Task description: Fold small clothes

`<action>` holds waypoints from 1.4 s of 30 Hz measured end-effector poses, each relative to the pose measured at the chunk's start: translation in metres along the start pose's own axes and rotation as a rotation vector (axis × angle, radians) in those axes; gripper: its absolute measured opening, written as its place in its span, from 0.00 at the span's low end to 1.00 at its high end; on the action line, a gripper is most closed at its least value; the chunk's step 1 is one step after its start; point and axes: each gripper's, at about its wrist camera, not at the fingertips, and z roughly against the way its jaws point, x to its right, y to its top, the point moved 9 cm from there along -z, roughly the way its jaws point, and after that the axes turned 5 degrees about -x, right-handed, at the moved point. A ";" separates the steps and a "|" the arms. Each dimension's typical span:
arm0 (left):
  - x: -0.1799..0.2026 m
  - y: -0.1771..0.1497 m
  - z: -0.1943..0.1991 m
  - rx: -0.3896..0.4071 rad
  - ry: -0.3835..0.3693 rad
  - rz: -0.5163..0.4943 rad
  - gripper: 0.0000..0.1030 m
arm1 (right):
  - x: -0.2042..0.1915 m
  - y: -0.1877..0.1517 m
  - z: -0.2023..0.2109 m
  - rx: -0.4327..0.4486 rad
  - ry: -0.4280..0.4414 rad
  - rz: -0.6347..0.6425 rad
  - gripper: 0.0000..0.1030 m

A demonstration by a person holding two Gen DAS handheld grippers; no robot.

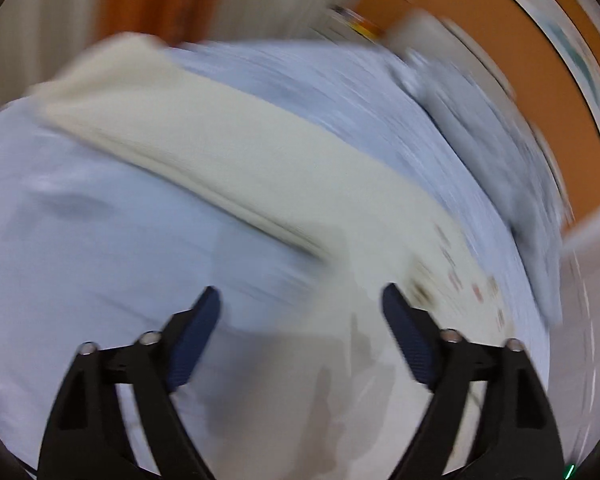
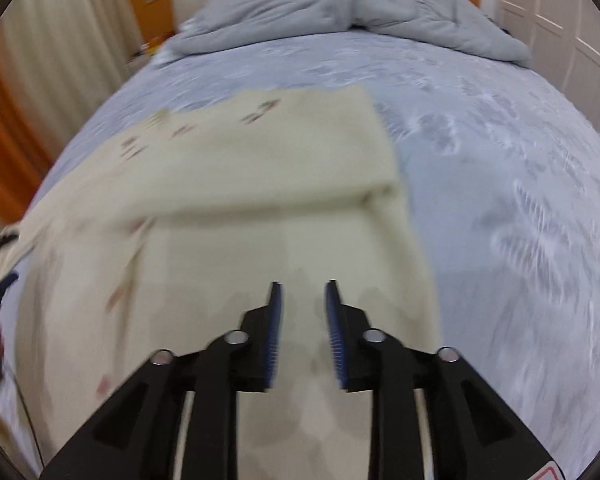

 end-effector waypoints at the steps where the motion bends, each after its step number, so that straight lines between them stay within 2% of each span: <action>1: -0.022 0.013 0.004 0.017 0.030 0.039 0.82 | -0.013 -0.020 0.010 -0.007 0.027 0.013 0.29; 5: -0.125 0.076 0.012 0.077 0.155 0.266 0.83 | -0.040 -0.082 0.031 -0.063 0.048 0.033 0.35; 7: -0.153 0.092 0.003 0.067 0.182 0.331 0.82 | -0.055 -0.115 0.039 -0.123 0.075 0.014 0.37; 9: -0.163 0.110 -0.001 0.103 0.181 0.352 0.79 | -0.062 -0.133 0.045 -0.163 0.088 -0.009 0.38; 10: -0.161 0.117 -0.003 0.110 0.190 0.337 0.59 | -0.064 -0.138 0.046 -0.175 0.093 -0.016 0.39; 11: -0.157 0.123 -0.008 0.097 0.166 0.319 0.41 | -0.067 -0.143 0.049 -0.185 0.092 -0.023 0.40; 12: -0.152 0.125 -0.015 0.059 0.137 0.308 0.12 | -0.069 -0.145 0.051 -0.190 0.089 -0.024 0.40; 13: -0.146 0.130 -0.019 0.034 0.126 0.311 0.11 | -0.071 -0.147 0.054 -0.190 0.085 -0.020 0.40; 15: -0.134 0.139 -0.003 0.095 0.115 0.278 0.10 | -0.073 -0.147 0.058 -0.184 0.078 -0.017 0.41; 18: -0.062 0.144 0.037 0.171 0.047 0.084 0.09 | -0.071 -0.142 0.062 -0.166 0.086 -0.030 0.41; 20: 0.017 0.130 0.068 0.211 -0.047 -0.078 0.09 | -0.070 -0.139 0.063 -0.155 0.094 -0.038 0.41; 22: 0.092 0.097 0.088 0.210 -0.143 -0.218 0.10 | -0.067 -0.135 0.065 -0.137 0.100 -0.050 0.41; 23: 0.132 0.072 0.094 0.192 -0.189 -0.295 0.10 | -0.065 -0.134 0.067 -0.129 0.103 -0.058 0.41; 24: 0.153 0.054 0.095 0.172 -0.215 -0.330 0.10 | -0.063 -0.133 0.069 -0.122 0.104 -0.063 0.41; 26: 0.202 -0.008 0.078 0.053 -0.283 -0.386 0.14 | -0.058 -0.134 0.071 -0.117 0.097 -0.068 0.42; 27: 0.211 -0.030 0.069 0.012 -0.289 -0.393 0.18 | -0.052 -0.135 0.071 -0.117 0.091 -0.072 0.42; 28: 0.219 -0.069 0.050 -0.060 -0.277 -0.403 0.32 | -0.045 -0.136 0.071 -0.119 0.081 -0.078 0.42; 30: 0.212 -0.122 0.026 -0.146 -0.227 -0.416 0.53 | -0.028 -0.137 0.071 -0.130 0.065 -0.097 0.42; 31: 0.204 -0.144 0.019 -0.173 -0.208 -0.420 0.54 | -0.022 -0.136 0.071 -0.129 0.063 -0.106 0.42; 34: 0.162 -0.171 0.013 -0.197 -0.158 -0.395 0.54 | -0.011 -0.123 0.073 -0.109 0.057 -0.095 0.45; 38: 0.104 -0.168 0.022 -0.174 -0.085 -0.292 0.55 | -0.034 -0.077 0.060 -0.093 0.144 -0.049 0.51; 39: 0.085 -0.160 0.022 -0.172 -0.063 -0.249 0.56 | -0.048 -0.056 0.053 -0.077 0.169 -0.033 0.52; 40: 0.072 -0.158 0.022 -0.174 -0.048 -0.223 0.60 | -0.062 -0.038 0.047 -0.059 0.171 -0.003 0.53; 42: 0.049 -0.154 0.021 -0.191 -0.011 -0.184 0.60 | -0.092 -0.005 0.036 -0.025 0.140 0.087 0.53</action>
